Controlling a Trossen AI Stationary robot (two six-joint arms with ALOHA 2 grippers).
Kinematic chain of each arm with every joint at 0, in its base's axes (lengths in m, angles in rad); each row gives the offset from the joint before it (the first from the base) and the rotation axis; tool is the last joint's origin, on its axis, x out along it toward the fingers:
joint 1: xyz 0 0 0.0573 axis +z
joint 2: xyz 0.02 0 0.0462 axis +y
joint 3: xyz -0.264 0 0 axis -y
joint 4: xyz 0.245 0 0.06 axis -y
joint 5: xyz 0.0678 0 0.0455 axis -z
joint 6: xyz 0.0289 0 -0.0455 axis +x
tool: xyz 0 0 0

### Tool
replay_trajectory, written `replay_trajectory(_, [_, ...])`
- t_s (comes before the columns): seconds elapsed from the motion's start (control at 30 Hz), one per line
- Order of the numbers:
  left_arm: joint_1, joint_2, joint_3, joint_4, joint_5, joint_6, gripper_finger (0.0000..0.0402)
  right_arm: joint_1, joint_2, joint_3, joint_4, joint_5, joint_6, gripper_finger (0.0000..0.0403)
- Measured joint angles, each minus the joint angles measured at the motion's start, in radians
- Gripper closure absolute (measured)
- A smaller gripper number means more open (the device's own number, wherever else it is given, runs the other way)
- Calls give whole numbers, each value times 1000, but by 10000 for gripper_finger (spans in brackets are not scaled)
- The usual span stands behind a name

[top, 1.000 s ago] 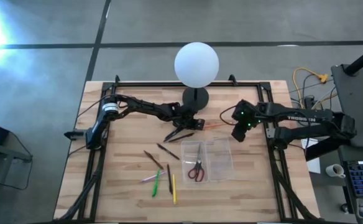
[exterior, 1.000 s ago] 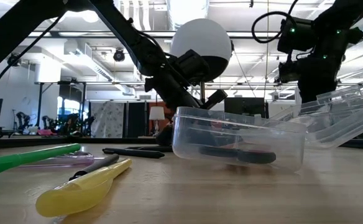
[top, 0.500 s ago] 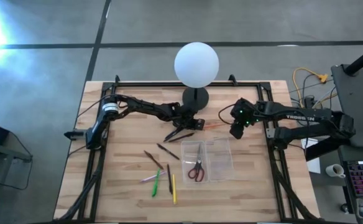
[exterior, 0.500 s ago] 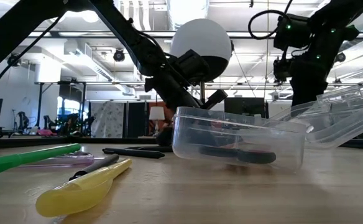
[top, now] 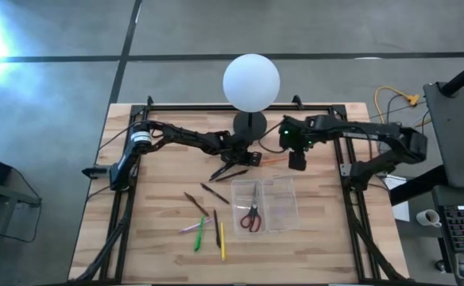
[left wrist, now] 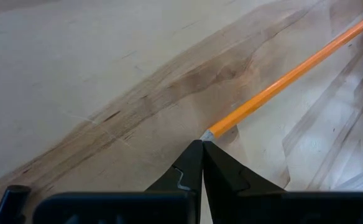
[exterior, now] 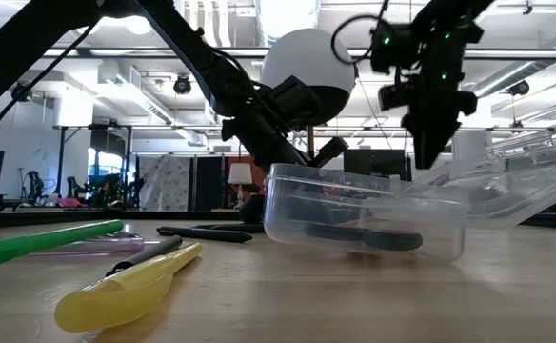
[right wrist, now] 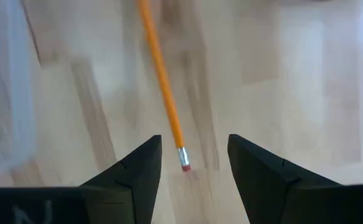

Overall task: Pick & place school supplies into a supply box
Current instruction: Put the orange pencil into the transparent supply box

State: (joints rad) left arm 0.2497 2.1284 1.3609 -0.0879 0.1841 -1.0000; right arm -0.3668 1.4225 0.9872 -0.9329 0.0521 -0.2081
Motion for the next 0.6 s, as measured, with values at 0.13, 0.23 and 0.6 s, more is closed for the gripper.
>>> replay_trajectory(0.13, [0, 0, 0, 0, 0, 16, 402, 1, 49, -15, 1, -7, -132, 233])
replay_trajectory(0.23, [0, 0, 0, 0, 0, 18, 402, 2, 49, -50, 12, -7, -192, 233])
replay_trajectory(0.6, [1, 0, 0, 1, -4, 22, 402, 9, 20, -170, 184, 1, -240, 224])
